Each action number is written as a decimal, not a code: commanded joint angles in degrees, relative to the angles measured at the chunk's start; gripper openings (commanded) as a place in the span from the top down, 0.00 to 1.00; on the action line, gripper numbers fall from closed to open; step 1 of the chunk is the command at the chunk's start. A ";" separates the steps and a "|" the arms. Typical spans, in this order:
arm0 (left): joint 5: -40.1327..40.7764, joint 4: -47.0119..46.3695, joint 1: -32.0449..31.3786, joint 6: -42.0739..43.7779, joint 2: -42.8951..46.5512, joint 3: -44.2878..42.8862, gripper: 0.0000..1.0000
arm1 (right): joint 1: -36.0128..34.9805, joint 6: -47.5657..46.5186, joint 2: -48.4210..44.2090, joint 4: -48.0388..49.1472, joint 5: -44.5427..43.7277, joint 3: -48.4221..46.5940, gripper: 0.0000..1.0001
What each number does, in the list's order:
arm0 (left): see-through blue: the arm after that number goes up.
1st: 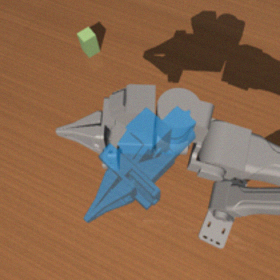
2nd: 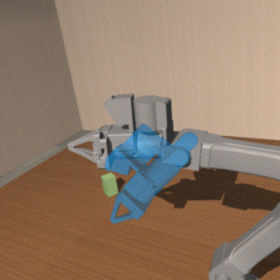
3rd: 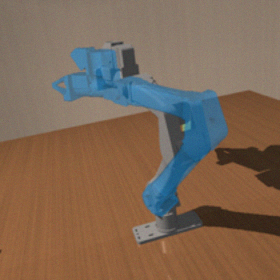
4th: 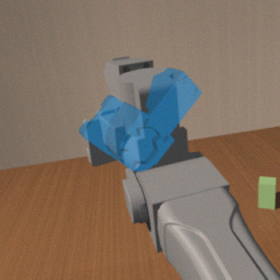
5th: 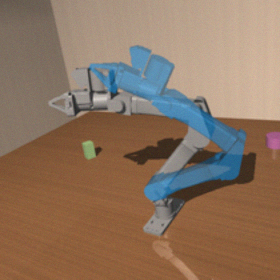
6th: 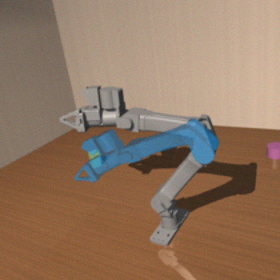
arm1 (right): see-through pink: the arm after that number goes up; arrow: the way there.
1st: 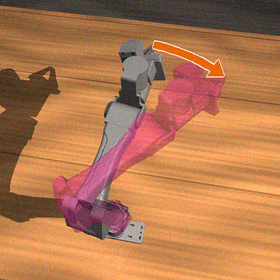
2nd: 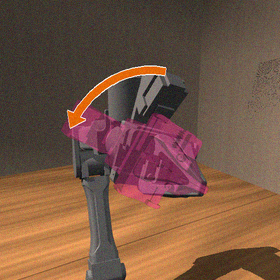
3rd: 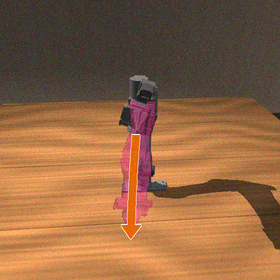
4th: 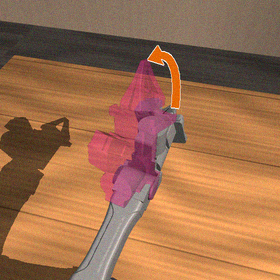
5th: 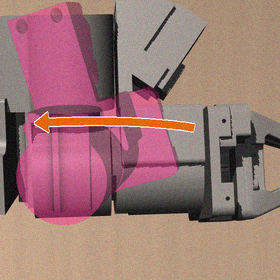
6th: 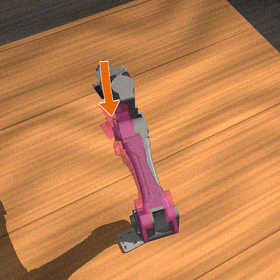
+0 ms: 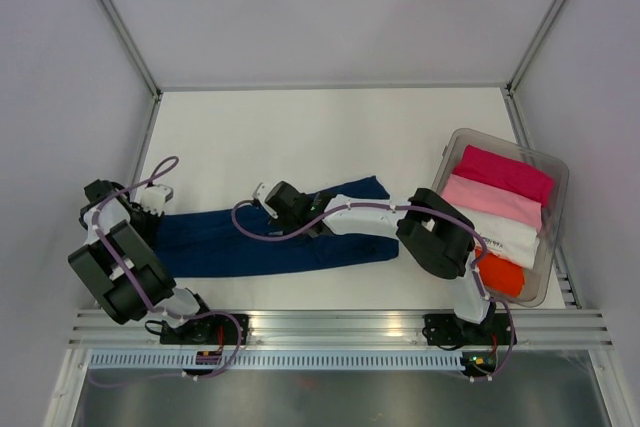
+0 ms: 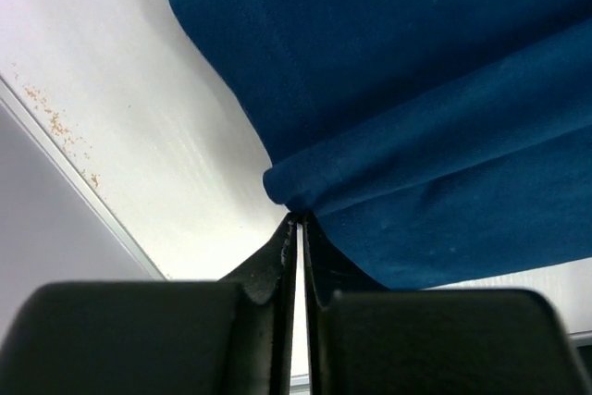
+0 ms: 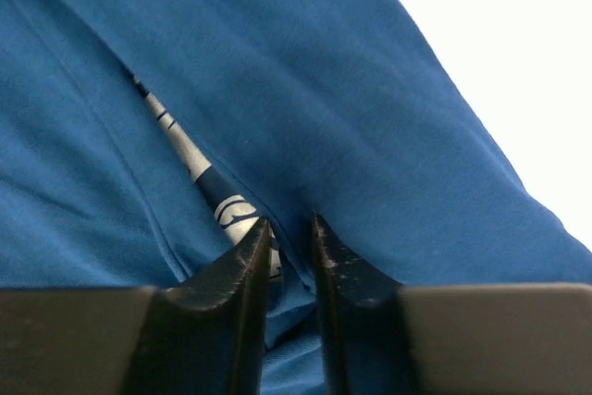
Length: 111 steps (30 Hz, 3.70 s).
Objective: Roll the t-shirts
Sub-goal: Fold the tshirt
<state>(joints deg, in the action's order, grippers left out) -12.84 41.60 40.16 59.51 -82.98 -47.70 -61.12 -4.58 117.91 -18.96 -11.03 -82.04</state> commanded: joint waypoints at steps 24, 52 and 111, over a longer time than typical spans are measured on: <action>-5.18 0.15 -2.28 -13.27 -7.54 -12.85 0.45 | 6.81 19.86 0.65 7.01 11.39 -6.11 0.82; -1.14 -15.77 -6.15 -22.42 -13.18 -9.43 0.55 | 13.22 26.99 16.05 -4.94 4.17 -30.90 0.82; 0.36 2.33 -5.36 -17.67 1.33 -6.97 0.48 | 21.31 49.92 -31.34 -0.73 5.58 33.79 0.56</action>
<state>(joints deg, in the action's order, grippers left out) -13.50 41.28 34.70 43.68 -82.89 -52.99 -40.36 41.93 85.56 -19.29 -6.74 -46.44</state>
